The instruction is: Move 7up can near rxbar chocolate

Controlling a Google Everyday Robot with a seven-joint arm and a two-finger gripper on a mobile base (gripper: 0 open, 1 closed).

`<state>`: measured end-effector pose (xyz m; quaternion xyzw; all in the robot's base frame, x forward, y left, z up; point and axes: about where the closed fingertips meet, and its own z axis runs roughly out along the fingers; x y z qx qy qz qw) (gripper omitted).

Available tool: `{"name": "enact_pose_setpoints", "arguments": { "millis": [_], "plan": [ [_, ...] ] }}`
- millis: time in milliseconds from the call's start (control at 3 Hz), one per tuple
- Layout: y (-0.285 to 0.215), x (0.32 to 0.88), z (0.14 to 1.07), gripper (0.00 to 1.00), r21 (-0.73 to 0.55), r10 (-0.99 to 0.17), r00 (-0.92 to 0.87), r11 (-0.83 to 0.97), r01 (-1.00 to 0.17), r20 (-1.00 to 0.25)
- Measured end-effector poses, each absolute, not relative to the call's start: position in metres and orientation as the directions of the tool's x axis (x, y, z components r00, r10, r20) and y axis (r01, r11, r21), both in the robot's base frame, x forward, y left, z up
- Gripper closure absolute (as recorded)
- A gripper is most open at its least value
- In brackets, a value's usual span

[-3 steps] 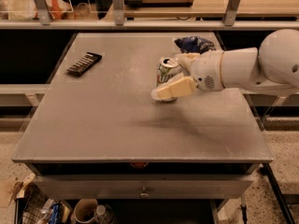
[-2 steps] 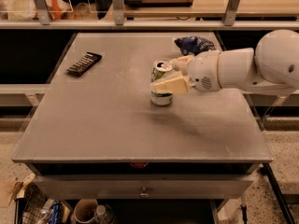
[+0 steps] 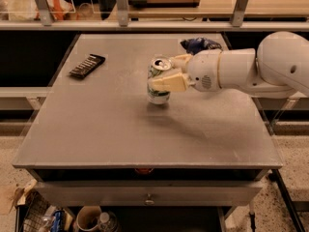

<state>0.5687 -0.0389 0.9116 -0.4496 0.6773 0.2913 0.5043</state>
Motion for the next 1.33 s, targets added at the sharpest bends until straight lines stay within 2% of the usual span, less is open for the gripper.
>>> {"name": "enact_pose_setpoints", "arguments": {
  "millis": [333, 667, 1333],
  "plan": [
    [-0.01, 0.588, 0.931, 1.0, -0.067, -0.259, -0.048, 0.418, -0.906, -0.965],
    [0.019, 0.615, 0.943, 1.0, -0.099, -0.269, -0.016, 0.41, -0.907, -0.963],
    [0.062, 0.683, 0.938, 1.0, -0.126, -0.37, -0.029, 0.388, -0.913, -0.928]
  ]
}}
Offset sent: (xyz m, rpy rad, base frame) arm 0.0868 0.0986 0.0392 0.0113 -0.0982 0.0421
